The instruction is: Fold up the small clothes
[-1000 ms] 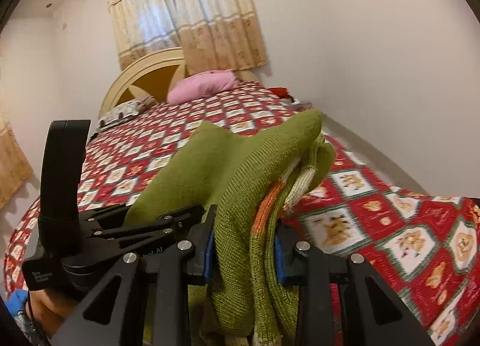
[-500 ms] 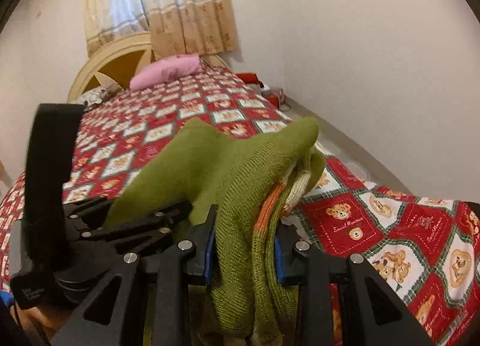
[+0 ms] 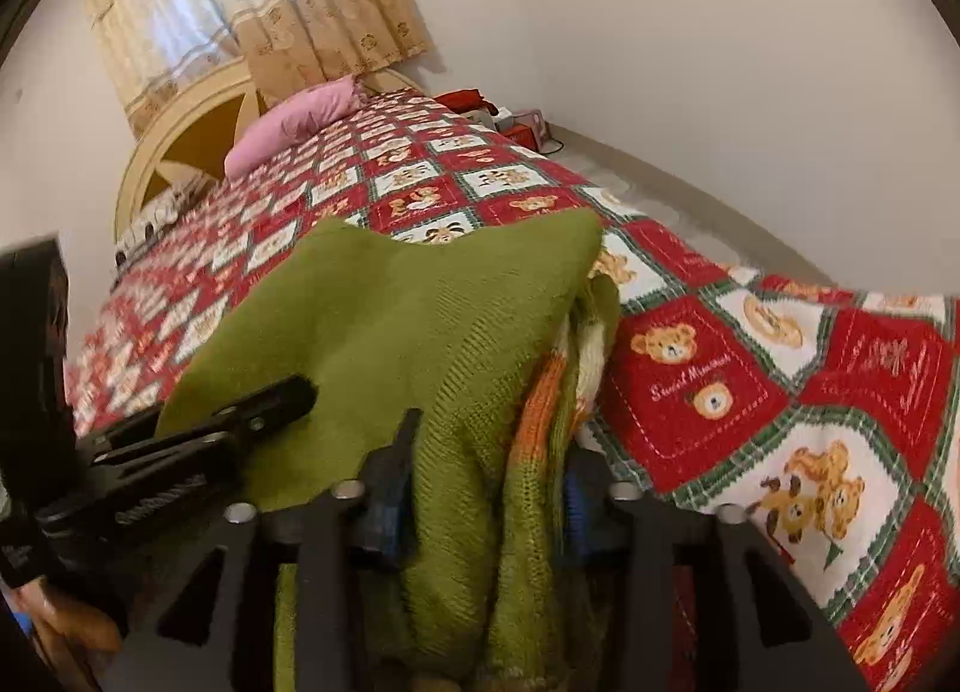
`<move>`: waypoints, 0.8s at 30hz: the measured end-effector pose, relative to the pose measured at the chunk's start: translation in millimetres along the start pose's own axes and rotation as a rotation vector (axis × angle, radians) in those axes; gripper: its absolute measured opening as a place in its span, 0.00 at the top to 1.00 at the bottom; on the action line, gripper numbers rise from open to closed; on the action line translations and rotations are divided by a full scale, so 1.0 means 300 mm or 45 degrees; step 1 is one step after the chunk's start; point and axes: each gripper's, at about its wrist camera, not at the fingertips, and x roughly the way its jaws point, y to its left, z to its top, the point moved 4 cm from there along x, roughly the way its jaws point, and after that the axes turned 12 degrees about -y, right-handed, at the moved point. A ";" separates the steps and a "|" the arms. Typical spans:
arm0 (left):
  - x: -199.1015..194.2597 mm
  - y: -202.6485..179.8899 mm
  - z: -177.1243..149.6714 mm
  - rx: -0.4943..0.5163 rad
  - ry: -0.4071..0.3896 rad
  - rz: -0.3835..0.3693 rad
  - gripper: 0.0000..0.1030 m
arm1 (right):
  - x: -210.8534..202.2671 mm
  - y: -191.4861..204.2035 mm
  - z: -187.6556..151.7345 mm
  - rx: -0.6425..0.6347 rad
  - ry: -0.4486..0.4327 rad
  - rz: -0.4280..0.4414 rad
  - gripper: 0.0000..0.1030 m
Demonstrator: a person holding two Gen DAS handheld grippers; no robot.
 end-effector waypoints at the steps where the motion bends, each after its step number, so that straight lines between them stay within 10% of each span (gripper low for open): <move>1: -0.018 0.009 -0.003 -0.012 -0.011 -0.023 0.44 | -0.014 -0.013 -0.001 0.031 0.002 0.005 0.44; 11: -0.187 0.065 -0.108 -0.165 -0.061 -0.183 0.38 | -0.195 -0.041 -0.142 0.181 0.126 0.164 0.40; 24: -0.191 -0.012 -0.208 -0.117 0.011 -0.129 0.39 | -0.187 0.035 -0.208 0.032 0.186 0.120 0.51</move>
